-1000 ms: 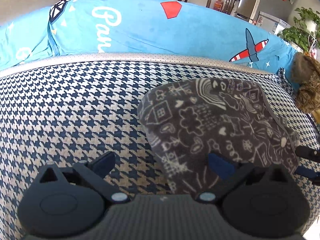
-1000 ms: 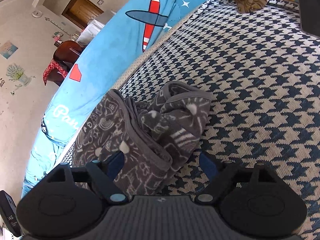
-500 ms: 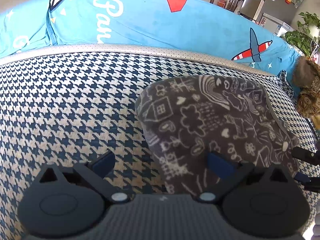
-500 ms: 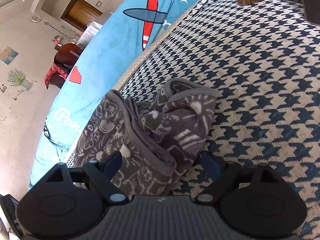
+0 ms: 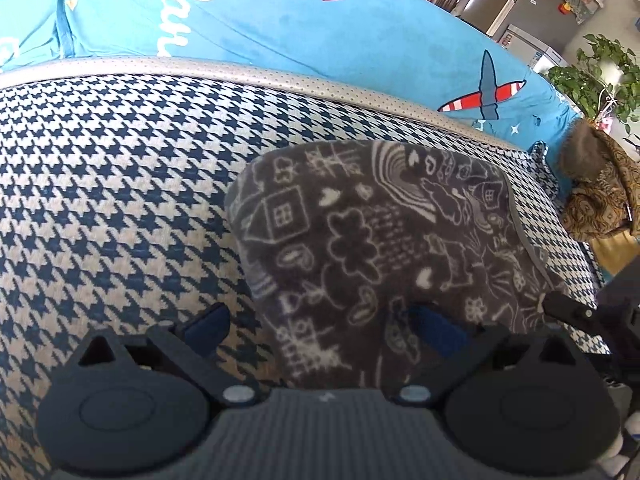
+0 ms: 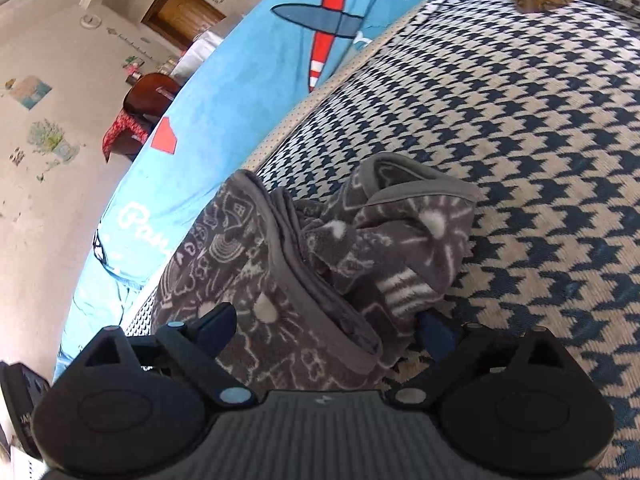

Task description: Fold clothes

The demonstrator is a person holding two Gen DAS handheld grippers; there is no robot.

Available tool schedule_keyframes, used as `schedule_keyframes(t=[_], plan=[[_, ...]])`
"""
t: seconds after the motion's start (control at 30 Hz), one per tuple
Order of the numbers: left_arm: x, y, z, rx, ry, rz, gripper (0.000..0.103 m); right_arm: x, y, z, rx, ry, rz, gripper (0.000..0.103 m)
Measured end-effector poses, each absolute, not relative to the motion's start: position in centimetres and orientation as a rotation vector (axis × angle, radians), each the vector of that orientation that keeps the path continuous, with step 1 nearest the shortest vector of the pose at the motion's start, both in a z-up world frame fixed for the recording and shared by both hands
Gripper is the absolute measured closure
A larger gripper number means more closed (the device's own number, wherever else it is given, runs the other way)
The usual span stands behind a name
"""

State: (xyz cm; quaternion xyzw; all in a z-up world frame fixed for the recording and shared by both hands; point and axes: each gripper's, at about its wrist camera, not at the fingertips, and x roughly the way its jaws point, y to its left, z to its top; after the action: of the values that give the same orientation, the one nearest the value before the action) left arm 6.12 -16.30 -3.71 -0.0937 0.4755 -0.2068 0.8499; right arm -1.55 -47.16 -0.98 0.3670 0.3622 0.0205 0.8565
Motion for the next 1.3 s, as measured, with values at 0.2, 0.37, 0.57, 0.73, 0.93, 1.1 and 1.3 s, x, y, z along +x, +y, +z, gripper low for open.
schedule_keyframes(t=[0.2,0.37,0.57,0.73,0.93,1.1,1.3], plan=[[6.9,-17.4,-4.4,-0.209,1.017,-0.473,0.0,-0.8,-46.4,-1.1,0.74,0.766,0.077,0.007],[7.5,-18.2,-4.8,-0.217,1.019,-0.476,0.0,-0.3,-45.8,-1.0,0.719,0.758,0.09,0.007],[7.4,-19.4,-4.9,-0.18,0.995,-0.466,0.0,-0.1,-45.0,-0.9,0.67,0.75,0.094,0.007],[6.1,-20.4,-4.5,-0.095,0.929,-0.43,0.0,-0.1,-43.5,-0.7,0.545,0.751,0.073,0.009],[5.8,-19.9,-4.2,-0.086,0.919,-0.432,0.0,-0.6,-44.2,-0.6,0.594,0.741,0.063,0.015],[5.7,-19.6,-4.3,-0.086,0.918,-0.434,0.0,-0.6,-43.9,-1.0,0.581,0.751,0.049,0.011],[5.6,-19.8,-4.3,-0.075,0.915,-0.424,0.0,-0.3,-42.5,-1.2,0.507,0.745,0.05,0.0]])
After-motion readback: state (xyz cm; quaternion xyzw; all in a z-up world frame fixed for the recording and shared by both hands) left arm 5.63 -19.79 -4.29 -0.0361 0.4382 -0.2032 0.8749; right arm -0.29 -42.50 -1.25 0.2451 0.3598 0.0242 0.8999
